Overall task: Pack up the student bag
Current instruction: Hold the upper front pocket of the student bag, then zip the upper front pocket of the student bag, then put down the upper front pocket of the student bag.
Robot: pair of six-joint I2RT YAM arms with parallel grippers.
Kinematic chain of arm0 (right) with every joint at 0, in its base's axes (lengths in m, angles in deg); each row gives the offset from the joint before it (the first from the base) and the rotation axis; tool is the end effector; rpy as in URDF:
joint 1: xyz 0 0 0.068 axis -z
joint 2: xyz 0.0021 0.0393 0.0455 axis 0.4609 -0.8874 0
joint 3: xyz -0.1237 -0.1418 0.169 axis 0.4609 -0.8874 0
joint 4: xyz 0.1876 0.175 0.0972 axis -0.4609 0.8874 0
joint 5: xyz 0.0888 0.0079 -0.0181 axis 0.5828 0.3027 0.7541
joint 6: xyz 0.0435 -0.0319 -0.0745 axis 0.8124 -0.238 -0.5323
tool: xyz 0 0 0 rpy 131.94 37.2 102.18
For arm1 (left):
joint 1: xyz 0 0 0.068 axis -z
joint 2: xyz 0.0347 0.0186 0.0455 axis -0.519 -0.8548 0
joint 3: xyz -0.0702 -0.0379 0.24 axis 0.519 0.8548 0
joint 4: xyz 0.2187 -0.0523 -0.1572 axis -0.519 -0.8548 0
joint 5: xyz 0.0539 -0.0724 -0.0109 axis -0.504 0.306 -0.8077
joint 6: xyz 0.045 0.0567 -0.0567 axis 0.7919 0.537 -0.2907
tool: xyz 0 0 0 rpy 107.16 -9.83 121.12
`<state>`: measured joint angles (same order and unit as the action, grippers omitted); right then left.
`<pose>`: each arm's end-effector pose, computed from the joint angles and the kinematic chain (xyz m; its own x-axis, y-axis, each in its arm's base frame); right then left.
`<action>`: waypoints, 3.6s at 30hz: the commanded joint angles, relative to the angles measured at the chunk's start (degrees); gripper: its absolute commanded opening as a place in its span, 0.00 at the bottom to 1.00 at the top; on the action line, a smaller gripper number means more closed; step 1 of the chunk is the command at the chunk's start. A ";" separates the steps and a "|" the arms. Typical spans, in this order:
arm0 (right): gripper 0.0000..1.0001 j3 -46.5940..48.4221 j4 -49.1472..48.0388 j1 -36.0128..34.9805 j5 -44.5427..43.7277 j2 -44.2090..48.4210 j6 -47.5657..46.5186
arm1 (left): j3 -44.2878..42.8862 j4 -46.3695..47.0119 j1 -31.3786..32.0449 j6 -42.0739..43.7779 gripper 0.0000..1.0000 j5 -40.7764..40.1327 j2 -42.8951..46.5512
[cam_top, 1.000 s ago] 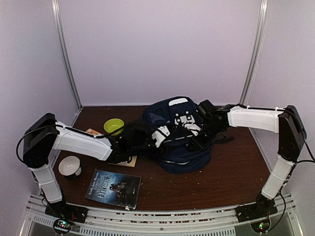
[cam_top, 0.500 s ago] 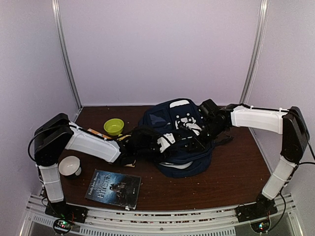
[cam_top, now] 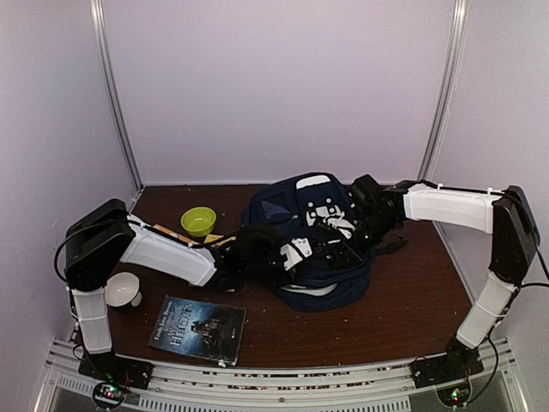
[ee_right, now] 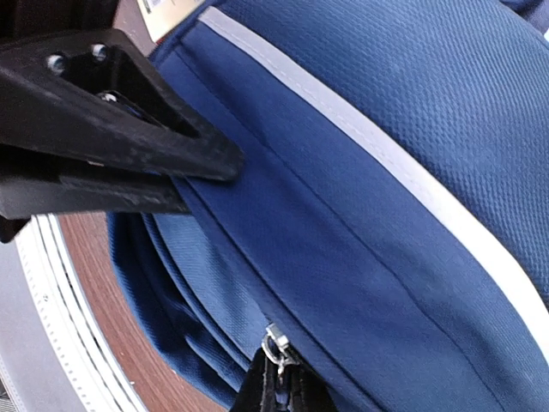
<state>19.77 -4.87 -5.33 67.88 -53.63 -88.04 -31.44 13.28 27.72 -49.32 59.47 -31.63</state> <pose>0.2796 0.2321 0.1623 -0.5828 -0.6632 -0.4695 -0.8114 0.4439 0.3802 0.2429 -0.4014 0.1199 0.0787 0.4861 -0.8704 0.8688 0.3947 0.2990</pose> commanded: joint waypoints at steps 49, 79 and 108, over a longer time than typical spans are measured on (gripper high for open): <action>0.02 -7.74 5.86 12.50 6.39 6.31 -12.91 | -8.23 -9.96 3.16 14.46 0.46 -0.29 2.57; 0.03 -6.20 5.85 15.49 1.72 3.54 -11.50 | -22.26 -18.56 4.21 14.59 0.00 0.81 -9.74; 0.35 -3.76 4.00 21.57 -2.58 5.80 -7.16 | -19.92 -17.02 4.21 10.72 0.29 -3.76 -5.84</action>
<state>17.41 -0.41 14.43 67.03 -55.20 -94.14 -53.05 -6.00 31.76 -36.16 59.31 -41.43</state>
